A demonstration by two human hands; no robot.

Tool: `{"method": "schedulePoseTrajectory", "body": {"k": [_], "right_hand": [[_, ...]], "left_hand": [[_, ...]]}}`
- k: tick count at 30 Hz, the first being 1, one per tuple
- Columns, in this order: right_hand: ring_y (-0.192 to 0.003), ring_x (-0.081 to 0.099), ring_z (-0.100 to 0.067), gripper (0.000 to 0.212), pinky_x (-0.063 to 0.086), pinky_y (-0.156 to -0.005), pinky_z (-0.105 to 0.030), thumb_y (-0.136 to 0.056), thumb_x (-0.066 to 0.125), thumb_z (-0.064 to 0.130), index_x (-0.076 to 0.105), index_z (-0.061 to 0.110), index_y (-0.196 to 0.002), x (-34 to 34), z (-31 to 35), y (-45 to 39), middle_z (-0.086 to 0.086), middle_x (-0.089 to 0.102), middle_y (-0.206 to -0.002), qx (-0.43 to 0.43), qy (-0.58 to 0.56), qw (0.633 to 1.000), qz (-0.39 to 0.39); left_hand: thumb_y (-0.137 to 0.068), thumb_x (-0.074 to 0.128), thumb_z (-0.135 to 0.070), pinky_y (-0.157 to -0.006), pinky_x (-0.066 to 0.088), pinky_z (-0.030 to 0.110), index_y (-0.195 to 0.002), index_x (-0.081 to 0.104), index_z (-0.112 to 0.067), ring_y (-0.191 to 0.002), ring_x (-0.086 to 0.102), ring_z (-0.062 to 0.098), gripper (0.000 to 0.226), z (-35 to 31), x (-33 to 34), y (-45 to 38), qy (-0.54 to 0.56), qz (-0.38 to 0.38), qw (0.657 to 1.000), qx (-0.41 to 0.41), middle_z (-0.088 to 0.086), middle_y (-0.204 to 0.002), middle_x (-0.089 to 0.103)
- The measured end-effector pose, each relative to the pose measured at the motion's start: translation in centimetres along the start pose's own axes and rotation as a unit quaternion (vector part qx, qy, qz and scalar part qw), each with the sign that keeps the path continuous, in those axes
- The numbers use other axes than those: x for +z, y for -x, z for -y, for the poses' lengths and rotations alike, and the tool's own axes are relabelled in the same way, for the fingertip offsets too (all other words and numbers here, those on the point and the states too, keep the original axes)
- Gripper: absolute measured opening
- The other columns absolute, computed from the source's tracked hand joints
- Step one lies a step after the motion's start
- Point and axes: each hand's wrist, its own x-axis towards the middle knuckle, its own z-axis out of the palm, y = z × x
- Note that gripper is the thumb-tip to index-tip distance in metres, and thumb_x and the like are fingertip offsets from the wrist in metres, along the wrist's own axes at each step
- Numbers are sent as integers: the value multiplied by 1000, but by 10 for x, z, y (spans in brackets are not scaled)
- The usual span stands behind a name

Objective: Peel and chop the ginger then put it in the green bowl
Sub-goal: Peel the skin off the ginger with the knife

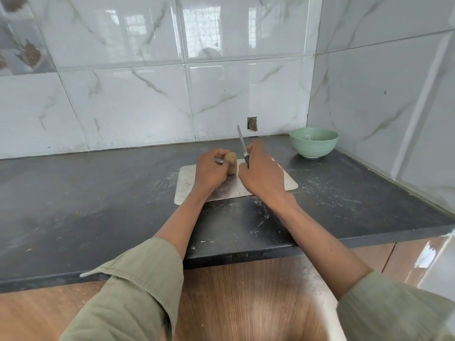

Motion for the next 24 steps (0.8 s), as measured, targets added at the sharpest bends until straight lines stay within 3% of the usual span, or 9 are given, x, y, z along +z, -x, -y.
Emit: {"method": "schedulePoseTrajectory", "body": {"k": [5, 8, 13, 24], "right_hand": [[-83, 64, -38, 33, 47, -72, -44, -94, 44, 36, 38, 16, -119, 9, -11, -2, -9, 67, -93, -30, 37, 999, -7], [-80, 58, -36, 25, 39, -68, -41, -98, 48, 30, 39, 16, -117, 10, -16, 0, -6, 62, -88, -45, 47, 998, -27], [-77, 58, -37, 22, 40, -69, -42, -101, 47, 32, 38, 17, -114, 13, -16, 0, -8, 62, -85, -69, 58, 996, -26], [-78, 58, -38, 16, 41, -66, -41, -98, 48, 27, 41, 19, -109, 14, -14, 1, -4, 56, -77, -95, 44, 994, -37]], "left_hand": [[-87, 77, -24, -61, 48, 10, -106, 74, -23, -86, 68, 7, 19, 1, 1, -1, -2, -13, 1000, 3, -7, -100, 73], [-86, 78, -23, -68, 55, 22, -103, 74, -24, -85, 69, 7, 17, 2, 1, -2, 4, -22, 1000, 2, -9, -97, 74], [-85, 79, -24, -75, 63, 41, -100, 75, -25, -86, 72, 12, 16, 7, 3, -3, 22, -21, 1000, -2, -9, -95, 75], [-81, 79, -20, -71, 63, 47, -93, 75, -26, -82, 74, 15, 14, 9, 3, -4, 35, -18, 999, -8, -8, -90, 76]]}}
